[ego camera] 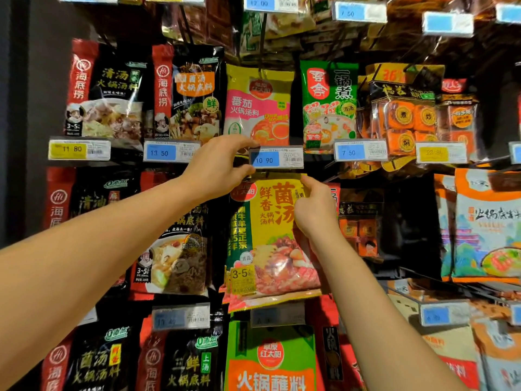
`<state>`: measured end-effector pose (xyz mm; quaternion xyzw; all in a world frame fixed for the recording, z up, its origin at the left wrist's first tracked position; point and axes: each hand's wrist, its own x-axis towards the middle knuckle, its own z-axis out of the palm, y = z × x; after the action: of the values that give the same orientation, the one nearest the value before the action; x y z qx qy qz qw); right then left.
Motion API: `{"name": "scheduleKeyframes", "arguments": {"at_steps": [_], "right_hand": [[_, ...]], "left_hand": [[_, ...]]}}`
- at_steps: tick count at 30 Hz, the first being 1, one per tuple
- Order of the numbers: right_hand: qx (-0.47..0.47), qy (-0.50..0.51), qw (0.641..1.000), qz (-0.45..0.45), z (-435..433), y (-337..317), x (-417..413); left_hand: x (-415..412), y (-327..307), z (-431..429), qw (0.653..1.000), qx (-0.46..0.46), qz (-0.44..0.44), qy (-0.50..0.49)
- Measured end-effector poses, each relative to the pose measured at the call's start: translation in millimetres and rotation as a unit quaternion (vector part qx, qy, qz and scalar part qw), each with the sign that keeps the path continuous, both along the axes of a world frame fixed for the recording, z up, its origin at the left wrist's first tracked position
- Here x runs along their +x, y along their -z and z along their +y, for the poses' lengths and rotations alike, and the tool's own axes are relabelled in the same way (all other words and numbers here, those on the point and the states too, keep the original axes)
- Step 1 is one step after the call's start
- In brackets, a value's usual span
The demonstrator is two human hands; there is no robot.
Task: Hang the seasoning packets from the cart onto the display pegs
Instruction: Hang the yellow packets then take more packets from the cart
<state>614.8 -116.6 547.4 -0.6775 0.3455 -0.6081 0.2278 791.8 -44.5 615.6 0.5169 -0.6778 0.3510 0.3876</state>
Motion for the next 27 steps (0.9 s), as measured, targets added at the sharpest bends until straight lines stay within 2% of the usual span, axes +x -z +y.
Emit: {"name": "scheduleKeyframes", "arguments": {"at_steps": [5, 11, 17, 27], "right_hand": [[-0.012, -0.015, 1.000, -0.005, -6, 8, 1], [-0.082, -0.035, 0.995, -0.045, 6, 39, -7], [-0.093, -0.015, 0.992, -0.082, 3, 29, -5], [-0.030, 0.000, 1.000, -0.003, 1, 11, 6]], "left_hand": [[3, 0, -1, 1.000, 0.003, 0.004, 0.006], [5, -2, -4, 1.000, 0.008, 0.007, 0.008], [5, -2, -4, 1.000, 0.015, 0.019, 0.017], [8, -2, -7, 0.999, 0.016, 0.035, 0.014]]}}
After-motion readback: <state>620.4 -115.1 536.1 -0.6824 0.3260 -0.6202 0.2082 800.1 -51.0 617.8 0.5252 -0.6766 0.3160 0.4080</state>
